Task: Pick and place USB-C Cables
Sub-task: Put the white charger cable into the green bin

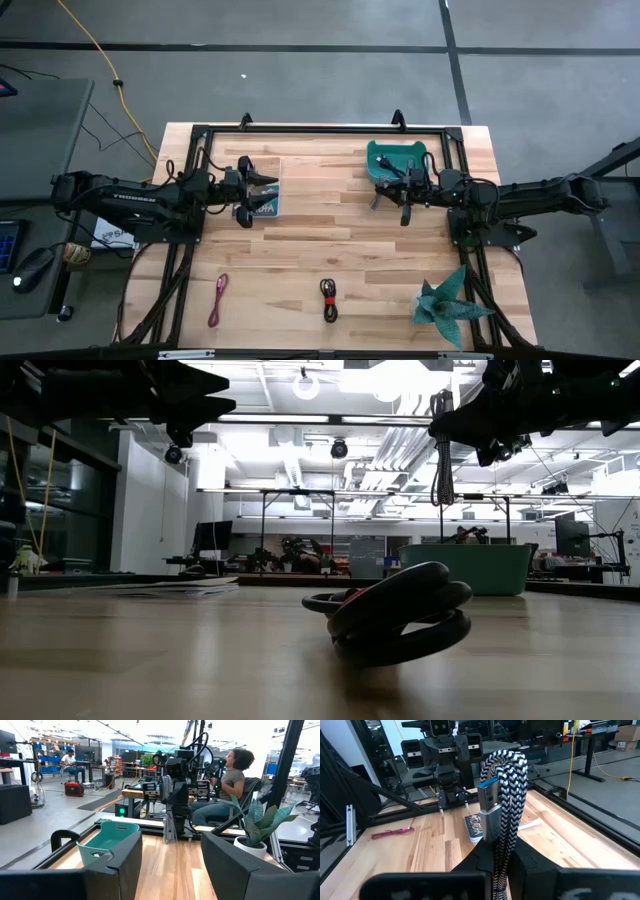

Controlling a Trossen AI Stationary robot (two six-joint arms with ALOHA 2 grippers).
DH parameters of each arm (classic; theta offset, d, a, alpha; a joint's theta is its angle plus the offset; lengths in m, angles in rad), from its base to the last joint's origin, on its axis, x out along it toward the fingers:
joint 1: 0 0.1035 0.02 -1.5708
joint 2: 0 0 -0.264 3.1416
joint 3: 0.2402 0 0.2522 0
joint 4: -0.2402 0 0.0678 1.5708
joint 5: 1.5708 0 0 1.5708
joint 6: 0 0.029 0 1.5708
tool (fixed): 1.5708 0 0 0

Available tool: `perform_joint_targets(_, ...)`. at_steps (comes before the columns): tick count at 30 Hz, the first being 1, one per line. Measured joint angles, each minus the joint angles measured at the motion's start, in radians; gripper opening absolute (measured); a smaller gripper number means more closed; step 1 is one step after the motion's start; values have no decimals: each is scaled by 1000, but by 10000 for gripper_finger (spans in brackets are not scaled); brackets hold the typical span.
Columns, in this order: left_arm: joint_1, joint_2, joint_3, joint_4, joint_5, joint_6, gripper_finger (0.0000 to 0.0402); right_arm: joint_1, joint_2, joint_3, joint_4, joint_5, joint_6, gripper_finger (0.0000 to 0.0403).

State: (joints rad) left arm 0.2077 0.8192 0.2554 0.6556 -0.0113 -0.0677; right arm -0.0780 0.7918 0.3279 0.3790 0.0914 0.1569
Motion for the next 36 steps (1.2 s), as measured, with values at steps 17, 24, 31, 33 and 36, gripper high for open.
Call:
perform_joint_targets(17, 2, 0, 0, 0, 0, 8, 182, -95, 92, 445, -501, 287, -60, 7)
perform_joint_targets(24, 2, 1, 0, 0, 0, 19, 182, -227, 331, 851, -944, 343, -86, 7)
perform_joint_targets(31, 2, 1, 0, 0, 0, 19, 182, -314, 536, 1075, -1253, 303, -67, 7)
perform_joint_targets(33, 2, 1, 0, 0, 0, 19, 182, -329, 574, 1095, -1317, 281, -59, 7)
perform_joint_targets(36, 2, 1, 0, 0, 0, 18, 182, -347, 621, 1097, -1395, 271, -51, 7)
